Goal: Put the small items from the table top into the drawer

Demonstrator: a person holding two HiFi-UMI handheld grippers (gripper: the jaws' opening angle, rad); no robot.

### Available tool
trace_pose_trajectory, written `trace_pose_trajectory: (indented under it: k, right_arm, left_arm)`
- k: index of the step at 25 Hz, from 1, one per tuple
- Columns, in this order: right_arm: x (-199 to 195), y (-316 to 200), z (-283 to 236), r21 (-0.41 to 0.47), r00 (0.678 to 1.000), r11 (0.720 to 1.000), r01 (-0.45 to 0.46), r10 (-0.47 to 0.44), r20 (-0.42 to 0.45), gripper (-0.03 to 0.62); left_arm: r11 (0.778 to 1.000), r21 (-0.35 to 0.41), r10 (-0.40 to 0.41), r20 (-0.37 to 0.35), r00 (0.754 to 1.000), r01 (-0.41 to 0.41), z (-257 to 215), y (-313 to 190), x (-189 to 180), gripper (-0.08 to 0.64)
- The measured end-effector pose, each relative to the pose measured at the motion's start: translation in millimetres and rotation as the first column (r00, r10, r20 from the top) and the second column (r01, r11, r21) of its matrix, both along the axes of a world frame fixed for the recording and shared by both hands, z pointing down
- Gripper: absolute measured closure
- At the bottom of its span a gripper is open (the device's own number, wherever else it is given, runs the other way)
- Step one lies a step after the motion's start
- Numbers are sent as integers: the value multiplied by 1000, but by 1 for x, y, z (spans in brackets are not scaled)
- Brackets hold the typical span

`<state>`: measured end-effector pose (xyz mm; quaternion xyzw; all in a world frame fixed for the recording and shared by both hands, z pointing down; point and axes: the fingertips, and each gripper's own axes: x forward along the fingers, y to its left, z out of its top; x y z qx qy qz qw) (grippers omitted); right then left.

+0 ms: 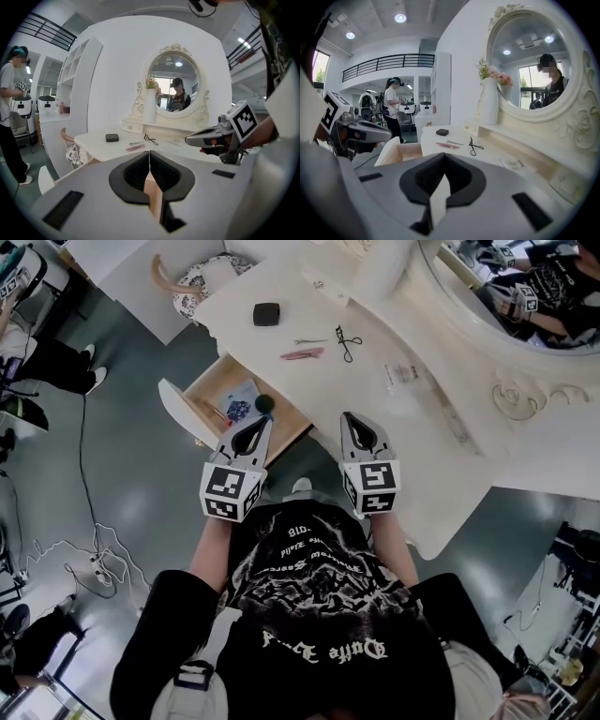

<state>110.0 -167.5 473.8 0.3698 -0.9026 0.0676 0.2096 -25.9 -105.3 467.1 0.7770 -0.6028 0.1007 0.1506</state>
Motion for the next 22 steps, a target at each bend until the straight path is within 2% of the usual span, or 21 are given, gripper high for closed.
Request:
trace_pose_trajectory:
  k: [12, 22]
  right_arm:
    - [2, -3, -3, 21, 1000, 1000, 13, -13, -23, 583]
    - [11, -2, 4, 17, 999, 1000, 14, -14, -33, 583]
  left_arm:
    - [1000, 13, -6, -17, 1000, 6, -4, -6, 1, 543]
    - [1000, 5, 15, 3, 1000, -15, 0, -7, 11, 543]
